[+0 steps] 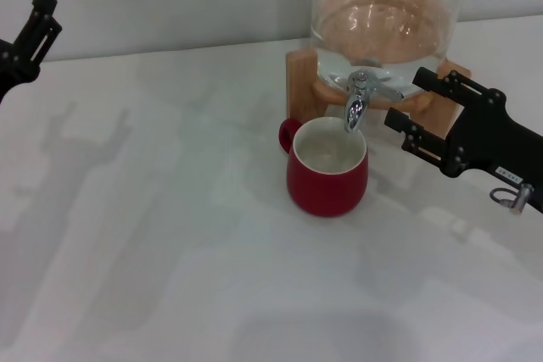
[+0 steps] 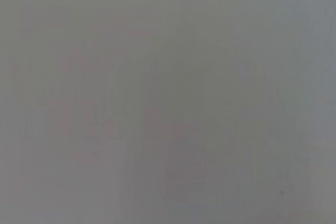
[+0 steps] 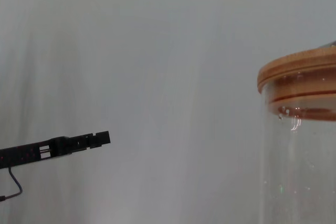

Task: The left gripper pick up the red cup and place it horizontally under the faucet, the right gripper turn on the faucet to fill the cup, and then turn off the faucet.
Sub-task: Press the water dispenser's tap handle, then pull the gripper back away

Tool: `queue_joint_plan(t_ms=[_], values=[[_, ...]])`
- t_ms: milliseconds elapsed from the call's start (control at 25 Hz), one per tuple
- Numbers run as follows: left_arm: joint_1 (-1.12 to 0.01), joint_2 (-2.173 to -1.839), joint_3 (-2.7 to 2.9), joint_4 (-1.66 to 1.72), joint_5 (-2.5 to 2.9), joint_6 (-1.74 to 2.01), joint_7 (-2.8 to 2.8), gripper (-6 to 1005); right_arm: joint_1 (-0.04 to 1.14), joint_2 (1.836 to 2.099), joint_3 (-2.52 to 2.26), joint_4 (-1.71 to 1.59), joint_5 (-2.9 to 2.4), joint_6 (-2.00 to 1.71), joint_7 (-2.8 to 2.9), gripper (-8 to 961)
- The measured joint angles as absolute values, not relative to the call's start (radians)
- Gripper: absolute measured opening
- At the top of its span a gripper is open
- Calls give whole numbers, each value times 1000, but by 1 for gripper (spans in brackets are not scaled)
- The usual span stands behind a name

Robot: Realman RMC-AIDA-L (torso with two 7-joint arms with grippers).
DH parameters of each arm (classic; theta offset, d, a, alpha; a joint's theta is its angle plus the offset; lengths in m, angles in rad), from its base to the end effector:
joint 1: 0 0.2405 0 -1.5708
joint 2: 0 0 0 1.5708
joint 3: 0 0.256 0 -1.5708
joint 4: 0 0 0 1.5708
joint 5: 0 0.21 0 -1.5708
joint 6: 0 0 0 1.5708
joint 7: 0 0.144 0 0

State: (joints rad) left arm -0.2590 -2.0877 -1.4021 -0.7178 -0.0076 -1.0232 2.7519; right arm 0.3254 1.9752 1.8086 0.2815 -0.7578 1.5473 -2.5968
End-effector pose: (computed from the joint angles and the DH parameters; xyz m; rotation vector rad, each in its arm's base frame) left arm -0.2348 0.3480 0.0078 -1.6969 -0.3836 -1.0731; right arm 0.2974 0.2888 0.0167 -2.1218 0.1669 1.0185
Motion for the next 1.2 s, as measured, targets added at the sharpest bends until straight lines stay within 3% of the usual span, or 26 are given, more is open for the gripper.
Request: queue_joint_plan(t_ms=[1200], values=[[-251, -2089, -1399, -719, -7, -1023, 2743, 890, 339, 1976, 1813, 280, -755, 1534, -2597, 674]])
